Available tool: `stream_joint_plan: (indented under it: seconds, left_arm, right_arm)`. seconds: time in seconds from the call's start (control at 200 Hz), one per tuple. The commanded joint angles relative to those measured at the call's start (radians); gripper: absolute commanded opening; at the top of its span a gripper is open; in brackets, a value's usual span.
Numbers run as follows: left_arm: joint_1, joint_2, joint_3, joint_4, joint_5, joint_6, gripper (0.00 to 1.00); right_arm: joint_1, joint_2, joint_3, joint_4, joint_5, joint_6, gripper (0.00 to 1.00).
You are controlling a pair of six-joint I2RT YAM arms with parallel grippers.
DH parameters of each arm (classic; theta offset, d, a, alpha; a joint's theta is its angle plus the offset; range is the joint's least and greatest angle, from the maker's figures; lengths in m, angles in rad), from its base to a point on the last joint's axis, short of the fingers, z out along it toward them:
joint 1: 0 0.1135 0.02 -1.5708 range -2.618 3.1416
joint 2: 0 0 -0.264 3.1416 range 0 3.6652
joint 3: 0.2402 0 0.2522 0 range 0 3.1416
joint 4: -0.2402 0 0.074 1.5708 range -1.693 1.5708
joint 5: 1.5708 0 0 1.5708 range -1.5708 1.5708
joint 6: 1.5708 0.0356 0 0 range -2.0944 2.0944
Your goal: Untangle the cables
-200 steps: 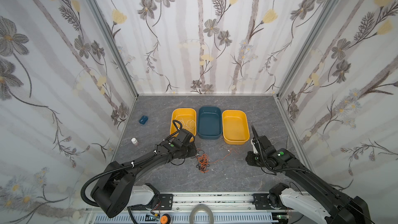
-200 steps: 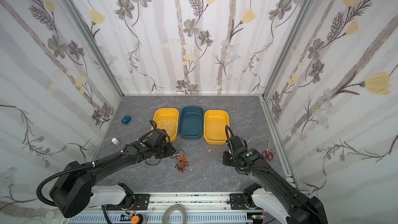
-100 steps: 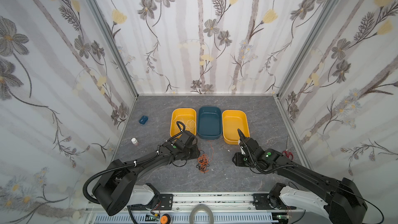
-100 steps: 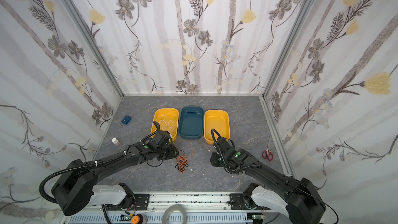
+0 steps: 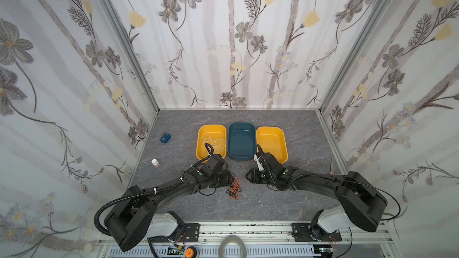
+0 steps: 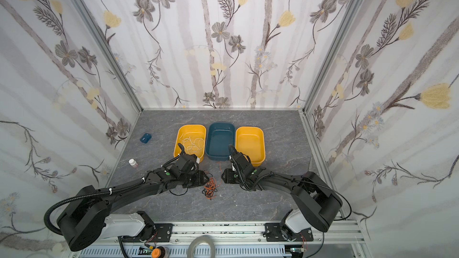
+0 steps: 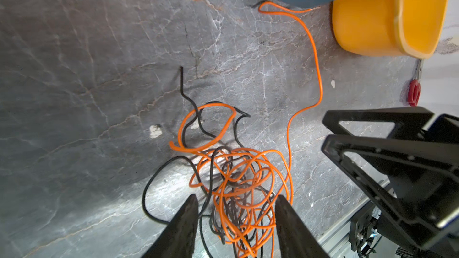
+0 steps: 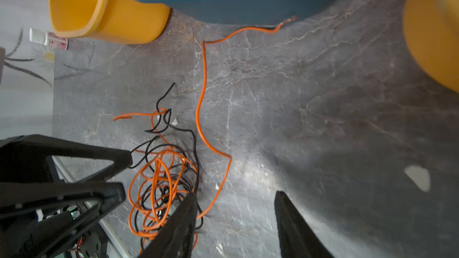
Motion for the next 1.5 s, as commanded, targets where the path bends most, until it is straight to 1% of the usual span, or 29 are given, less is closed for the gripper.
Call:
stream_joint_plan:
  seconds: [0.0, 0.085, 0.195, 0.29, 0.305, 0.4, 0.455, 0.575, 0.615, 0.685, 0.854, 0.989, 1.029, 1.114, 1.164, 1.259, 1.494]
  left_arm:
    - [0.000, -0.007, -0.008, 0.044, 0.014, -0.016, 0.52]
    - [0.000, -0.011, -0.016, 0.063, 0.022, -0.022, 0.53]
    - [-0.002, -0.005, -0.034, 0.099, 0.046, -0.033, 0.54]
    - [-0.003, 0.005, -0.036, 0.108, 0.054, -0.030, 0.57]
    - [-0.003, 0.006, -0.036, 0.108, 0.054, -0.029, 0.57]
    - [-0.003, 0.015, -0.036, 0.115, 0.054, -0.021, 0.61]
    - [-0.003, 0.023, -0.035, 0.119, 0.055, -0.019, 0.62]
    - [-0.003, 0.060, -0.039, 0.150, 0.063, -0.016, 0.62]
    - [-0.003, 0.077, -0.038, 0.163, 0.069, -0.016, 0.61]
    - [-0.003, 0.105, -0.031, 0.168, 0.067, -0.012, 0.59]
    - [-0.003, 0.123, -0.033, 0.136, -0.017, -0.028, 0.44]
    - [-0.002, 0.136, -0.030, 0.139, -0.024, -0.028, 0.41]
    - [0.000, 0.141, -0.030, 0.137, -0.027, -0.029, 0.37]
    - [0.001, 0.145, -0.031, 0.135, -0.033, -0.035, 0.27]
    - [0.003, 0.148, -0.031, 0.133, -0.039, -0.039, 0.23]
    - [0.010, 0.151, -0.031, 0.124, -0.043, -0.042, 0.21]
    - [0.029, 0.111, -0.032, 0.067, -0.073, -0.042, 0.19]
  right_arm:
    - [0.001, 0.072, 0.017, 0.144, -0.043, 0.011, 0.52]
    - [0.001, 0.136, 0.024, 0.175, -0.049, 0.016, 0.52]
    - [0.003, 0.167, 0.031, 0.187, -0.052, 0.015, 0.48]
    - [0.003, 0.178, 0.025, 0.218, -0.068, 0.015, 0.37]
    - [0.003, 0.178, 0.025, 0.223, -0.071, 0.015, 0.32]
    - [0.003, 0.162, 0.020, 0.225, -0.077, 0.015, 0.20]
    - [0.003, 0.139, 0.017, 0.215, -0.073, 0.010, 0.14]
    - [0.003, 0.096, 0.020, 0.169, -0.069, -0.008, 0.05]
    - [0.002, 0.049, 0.023, 0.148, -0.069, -0.014, 0.02]
    - [0.002, 0.011, 0.023, 0.118, -0.069, -0.020, 0.01]
    - [0.004, -0.091, 0.023, 0.028, -0.060, -0.037, 0.00]
    - [0.006, -0.181, 0.021, -0.041, -0.044, -0.056, 0.00]
    - [0.006, -0.208, 0.023, -0.058, -0.038, -0.062, 0.00]
    - [0.005, -0.266, 0.030, -0.111, -0.024, -0.077, 0.00]
    - [0.004, -0.303, 0.036, -0.145, -0.012, -0.088, 0.00]
    - [0.004, -0.362, 0.049, -0.211, 0.013, -0.119, 0.00]
    - [0.003, -0.466, 0.082, -0.378, 0.105, -0.198, 0.00]
